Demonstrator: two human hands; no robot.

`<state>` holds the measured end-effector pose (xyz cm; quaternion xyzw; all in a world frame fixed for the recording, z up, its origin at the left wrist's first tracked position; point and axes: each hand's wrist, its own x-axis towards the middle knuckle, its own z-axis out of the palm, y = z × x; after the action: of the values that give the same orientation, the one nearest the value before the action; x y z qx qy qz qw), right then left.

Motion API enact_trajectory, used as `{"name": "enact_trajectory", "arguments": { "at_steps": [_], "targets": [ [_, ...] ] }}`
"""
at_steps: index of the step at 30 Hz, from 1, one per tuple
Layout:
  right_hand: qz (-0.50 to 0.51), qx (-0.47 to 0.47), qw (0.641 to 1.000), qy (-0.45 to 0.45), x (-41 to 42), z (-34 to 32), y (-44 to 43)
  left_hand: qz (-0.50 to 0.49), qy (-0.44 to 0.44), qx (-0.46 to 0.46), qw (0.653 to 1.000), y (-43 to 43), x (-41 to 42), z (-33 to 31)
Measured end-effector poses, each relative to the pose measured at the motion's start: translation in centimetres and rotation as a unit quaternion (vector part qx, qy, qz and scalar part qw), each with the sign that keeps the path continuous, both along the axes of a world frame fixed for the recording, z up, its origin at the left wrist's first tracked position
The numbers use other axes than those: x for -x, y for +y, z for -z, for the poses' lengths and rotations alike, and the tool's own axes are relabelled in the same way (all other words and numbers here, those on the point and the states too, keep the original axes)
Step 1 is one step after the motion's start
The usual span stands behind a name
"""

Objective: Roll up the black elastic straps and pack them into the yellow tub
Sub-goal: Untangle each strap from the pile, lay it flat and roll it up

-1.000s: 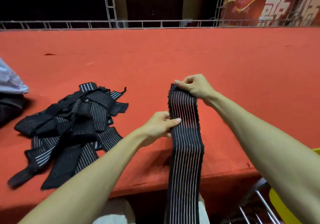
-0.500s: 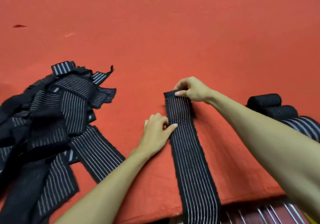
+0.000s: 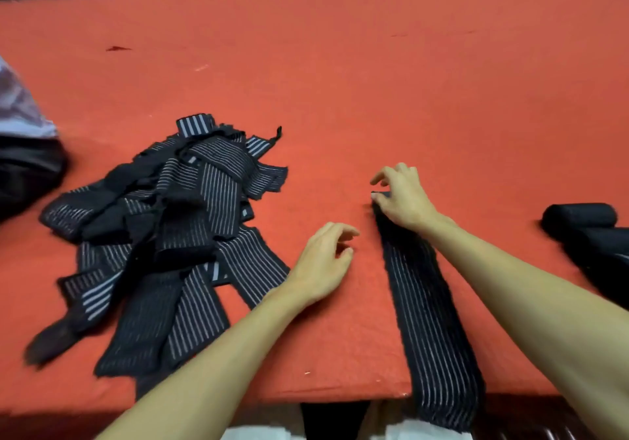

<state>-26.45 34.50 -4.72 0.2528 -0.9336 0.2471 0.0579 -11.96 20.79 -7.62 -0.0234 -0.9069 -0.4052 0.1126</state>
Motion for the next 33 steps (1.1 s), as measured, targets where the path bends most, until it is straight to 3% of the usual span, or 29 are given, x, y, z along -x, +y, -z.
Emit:
{"name": "enact_trajectory", "arguments": {
  "at_steps": [6,10,15,20,24,29,33],
  "targets": [
    [-0.107,0.034,0.989,-0.094,-5.9,-2.3,-5.6,-0.095,0.096,0.027,0.99,-7.0,-6.1,-3.1],
    [-0.145,0.035,0.982,-0.117,-8.5,-2.4,-9.3,-0.189,0.169,0.085,0.964,-12.3,-9.4,-3.6],
    [-0.174,0.033,0.975,-0.136,-10.8,-1.6,-13.6,-0.316,0.142,0.128,0.929,-17.1,-10.8,-2.3],
    [-0.228,0.084,0.964,-0.108,-12.2,-0.5,-18.0,-0.296,0.095,-0.044,0.949,-18.4,-10.5,-0.6],
    [-0.294,0.033,0.953,-0.072,-12.9,1.0,-20.2,-0.324,0.13,-0.139,0.927,-18.2,-10.8,1.0],
    [-0.279,0.063,0.957,-0.036,-12.6,2.6,-21.5,-0.33,0.141,-0.157,0.92,-18.5,-10.9,1.1],
    [-0.282,0.062,0.955,-0.07,-12.6,2.1,-21.5,-0.324,0.148,-0.117,0.927,-18.4,-10.9,1.1]
  ]
}}
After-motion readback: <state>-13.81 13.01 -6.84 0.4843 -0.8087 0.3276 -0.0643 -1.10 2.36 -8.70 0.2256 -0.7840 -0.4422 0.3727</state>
